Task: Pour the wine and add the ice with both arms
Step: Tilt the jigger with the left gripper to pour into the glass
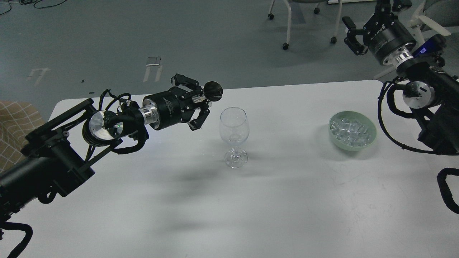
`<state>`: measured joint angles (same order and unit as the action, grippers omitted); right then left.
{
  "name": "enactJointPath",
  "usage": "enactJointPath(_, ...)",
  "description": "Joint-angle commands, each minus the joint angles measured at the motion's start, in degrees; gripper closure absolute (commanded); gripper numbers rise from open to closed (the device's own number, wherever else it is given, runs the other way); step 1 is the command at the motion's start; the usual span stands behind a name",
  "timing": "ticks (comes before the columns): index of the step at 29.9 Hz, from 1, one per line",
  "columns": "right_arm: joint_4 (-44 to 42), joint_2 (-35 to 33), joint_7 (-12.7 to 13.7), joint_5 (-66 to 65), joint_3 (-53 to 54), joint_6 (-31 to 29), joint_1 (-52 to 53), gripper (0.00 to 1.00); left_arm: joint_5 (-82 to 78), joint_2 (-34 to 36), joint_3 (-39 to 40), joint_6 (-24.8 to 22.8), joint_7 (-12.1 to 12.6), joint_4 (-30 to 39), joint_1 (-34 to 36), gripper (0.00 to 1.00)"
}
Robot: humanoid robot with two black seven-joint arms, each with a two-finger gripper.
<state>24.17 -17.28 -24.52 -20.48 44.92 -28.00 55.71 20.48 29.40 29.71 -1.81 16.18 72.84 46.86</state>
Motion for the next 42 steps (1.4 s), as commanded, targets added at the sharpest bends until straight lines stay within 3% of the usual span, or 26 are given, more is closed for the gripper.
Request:
enactJointPath(1,0.00,0.06,0.00,0.00,0.00,0.00,0.01,0.00,-0.08,-0.04,-0.09,0.14,0.08,0.02,0.25,0.93)
enactJointPath(15,0.00,0.06,-0.09,0.00,0.00,0.00,0.01,0.00,-4.30,-0.04,-2.46,-0.12,-1.50,0.02,1.22,0.93)
enactJointPath(42,0.00,0.06,-0.09,0.00,0.00,0.00,0.10,0.00,-12.47,-0.74,-2.72,-0.21,-1.59,0.55,1.13,0.93)
